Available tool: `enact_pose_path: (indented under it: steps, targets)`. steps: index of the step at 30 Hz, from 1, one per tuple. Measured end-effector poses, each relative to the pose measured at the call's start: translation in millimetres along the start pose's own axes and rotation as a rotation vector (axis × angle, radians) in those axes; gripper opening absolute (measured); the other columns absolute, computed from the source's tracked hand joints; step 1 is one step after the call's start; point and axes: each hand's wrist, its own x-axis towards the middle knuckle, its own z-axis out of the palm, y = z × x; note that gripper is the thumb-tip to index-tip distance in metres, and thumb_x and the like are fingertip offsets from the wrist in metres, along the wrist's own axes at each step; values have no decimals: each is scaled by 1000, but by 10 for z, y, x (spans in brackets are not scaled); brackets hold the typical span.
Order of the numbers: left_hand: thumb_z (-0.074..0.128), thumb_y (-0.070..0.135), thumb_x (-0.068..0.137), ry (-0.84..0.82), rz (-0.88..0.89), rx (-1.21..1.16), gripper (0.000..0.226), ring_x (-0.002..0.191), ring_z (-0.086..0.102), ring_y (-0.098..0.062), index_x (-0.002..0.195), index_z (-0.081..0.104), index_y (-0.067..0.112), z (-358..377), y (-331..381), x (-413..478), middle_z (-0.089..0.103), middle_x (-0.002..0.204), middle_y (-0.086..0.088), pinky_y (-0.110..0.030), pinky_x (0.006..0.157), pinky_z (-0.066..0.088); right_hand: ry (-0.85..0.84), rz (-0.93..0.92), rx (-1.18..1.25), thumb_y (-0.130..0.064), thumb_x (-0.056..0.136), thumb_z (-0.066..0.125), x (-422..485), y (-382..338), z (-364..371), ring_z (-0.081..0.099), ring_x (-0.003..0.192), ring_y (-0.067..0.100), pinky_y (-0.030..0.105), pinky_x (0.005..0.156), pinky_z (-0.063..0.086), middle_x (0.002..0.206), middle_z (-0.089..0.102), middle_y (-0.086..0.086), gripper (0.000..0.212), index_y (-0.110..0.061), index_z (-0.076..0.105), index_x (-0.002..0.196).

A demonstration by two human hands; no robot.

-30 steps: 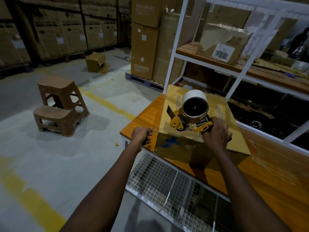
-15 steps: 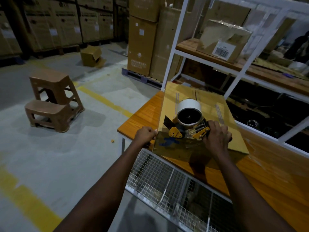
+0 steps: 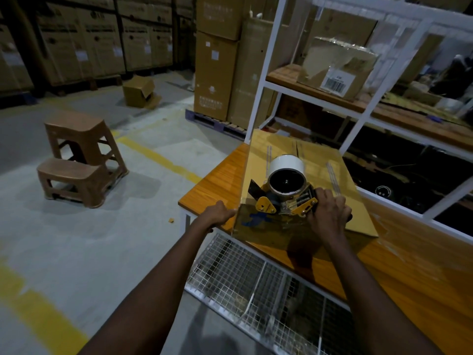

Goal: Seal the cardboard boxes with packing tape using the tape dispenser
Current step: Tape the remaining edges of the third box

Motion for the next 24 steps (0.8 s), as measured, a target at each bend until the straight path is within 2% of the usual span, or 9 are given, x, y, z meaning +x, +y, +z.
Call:
enact_pose_path:
  steps: [2,4,5,8,10,13,16,20,24]
  targets:
    - [48,14,99,190,133,-106,42,86,61,-21,141,46,8,70,-4,-40,62,115,-15,-34,62,51,-12,9,-7,-22,80,72,-5,1,9,44,106,37,47,84,35,121,53,11,53,-15,49,128]
    - [47,2,96,327,257,-255,51,108,62,-27,146,45,12,215,19,-106,60,131,-15,-43,84,55,-16,10,-6,-20,79,73,-11,1,11,44,107,36,47,84,35,121,53,10,55,-15,49,128]
    - [48,3,96,335,310,-279,55,109,62,-30,149,40,14,305,26,-160,60,132,-16,-46,86,55,-10,8,-3,-19,79,73,-13,1,13,45,106,36,47,84,35,121,53,11,55,-14,49,128]
    - [51,9,95,232,367,-223,73,81,65,-32,158,16,22,599,-42,-243,65,116,-20,-41,67,54,1,6,3,-19,79,74,-9,15,29,45,106,37,48,84,36,121,53,11,56,-14,49,129]
    - [54,19,94,235,337,-140,77,83,62,-34,158,11,24,684,-136,-272,61,112,-24,-34,64,46,6,3,10,-19,79,74,-14,25,45,45,104,36,48,84,36,119,54,11,55,-14,50,128]
    - [54,38,86,367,336,-4,73,106,60,-34,153,29,25,648,-206,-267,58,127,-16,-38,78,50,21,-9,31,-18,78,73,-17,28,61,44,103,36,47,83,36,117,54,10,52,-15,50,125]
    - [67,39,81,578,371,130,71,140,36,-32,146,42,26,533,-57,-234,33,157,-11,-50,103,40,21,-19,31,-20,79,71,-8,35,59,44,102,36,46,82,35,116,53,9,50,-16,50,124]
    - [81,32,73,734,484,349,45,143,30,-39,114,63,26,457,49,-109,30,158,-10,-60,100,37,32,-29,25,-23,78,72,-10,47,66,46,100,34,44,81,35,114,53,7,51,-18,49,123]
    - [81,35,74,810,415,385,36,136,40,-36,106,66,28,484,25,-105,41,152,-6,-59,96,41,44,-55,49,-22,76,74,-12,97,82,46,99,32,42,80,34,114,53,5,53,-20,49,124]
